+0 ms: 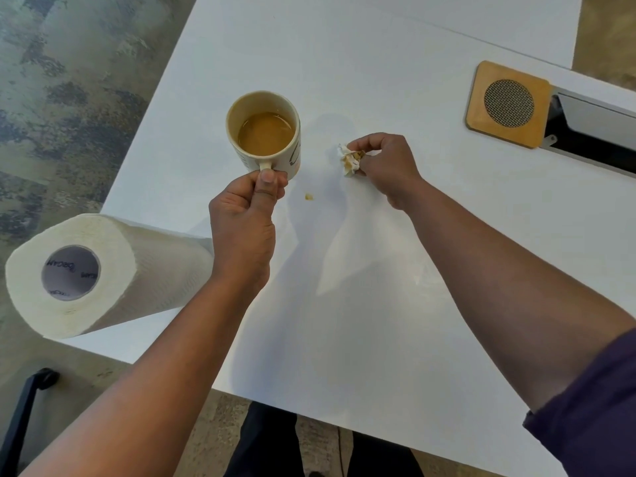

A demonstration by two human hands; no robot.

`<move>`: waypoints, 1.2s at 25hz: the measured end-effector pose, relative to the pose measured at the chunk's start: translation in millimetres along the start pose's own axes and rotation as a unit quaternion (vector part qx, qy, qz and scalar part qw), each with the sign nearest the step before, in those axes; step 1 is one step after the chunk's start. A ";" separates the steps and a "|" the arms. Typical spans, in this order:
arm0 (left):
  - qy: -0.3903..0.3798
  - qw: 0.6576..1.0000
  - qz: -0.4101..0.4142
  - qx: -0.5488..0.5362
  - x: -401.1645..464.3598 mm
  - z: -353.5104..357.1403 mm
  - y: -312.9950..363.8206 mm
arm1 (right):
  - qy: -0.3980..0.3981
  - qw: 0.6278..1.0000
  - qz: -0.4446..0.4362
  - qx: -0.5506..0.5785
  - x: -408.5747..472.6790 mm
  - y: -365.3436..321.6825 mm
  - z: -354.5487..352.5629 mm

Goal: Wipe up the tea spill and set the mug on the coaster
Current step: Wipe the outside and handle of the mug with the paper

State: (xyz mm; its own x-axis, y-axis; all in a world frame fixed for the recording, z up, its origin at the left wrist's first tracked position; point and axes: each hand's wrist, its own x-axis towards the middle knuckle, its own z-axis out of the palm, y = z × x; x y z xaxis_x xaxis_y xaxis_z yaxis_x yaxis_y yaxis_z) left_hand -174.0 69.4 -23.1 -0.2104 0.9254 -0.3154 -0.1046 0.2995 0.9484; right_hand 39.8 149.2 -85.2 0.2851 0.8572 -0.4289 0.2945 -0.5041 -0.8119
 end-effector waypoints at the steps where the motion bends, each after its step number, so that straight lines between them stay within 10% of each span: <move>1: 0.001 1.000 0.000 0.000 0.3 -0.8 -0.2 | -0.014 1.000 -0.005 -0.010 0.1 0.0 0.4; 10: 0.003 1.000 0.000 0.000 1.2 -7.0 -1.6 | 0.069 0.959 -0.131 -0.242 7.0 -1.2 16.0; 30: 0.009 1.000 -0.012 0.023 -10.8 -3.4 9.9 | -0.276 0.785 -0.263 -0.488 -18.0 -13.4 23.9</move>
State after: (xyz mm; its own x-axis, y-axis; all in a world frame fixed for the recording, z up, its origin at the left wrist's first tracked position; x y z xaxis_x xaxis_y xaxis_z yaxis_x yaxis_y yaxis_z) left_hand -176.1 61.6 -10.4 -0.2259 0.9133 -0.3388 -0.0660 0.3326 0.9408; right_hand 8.9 143.0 -76.0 -0.4690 0.7534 -0.4610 0.8749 0.3247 -0.3594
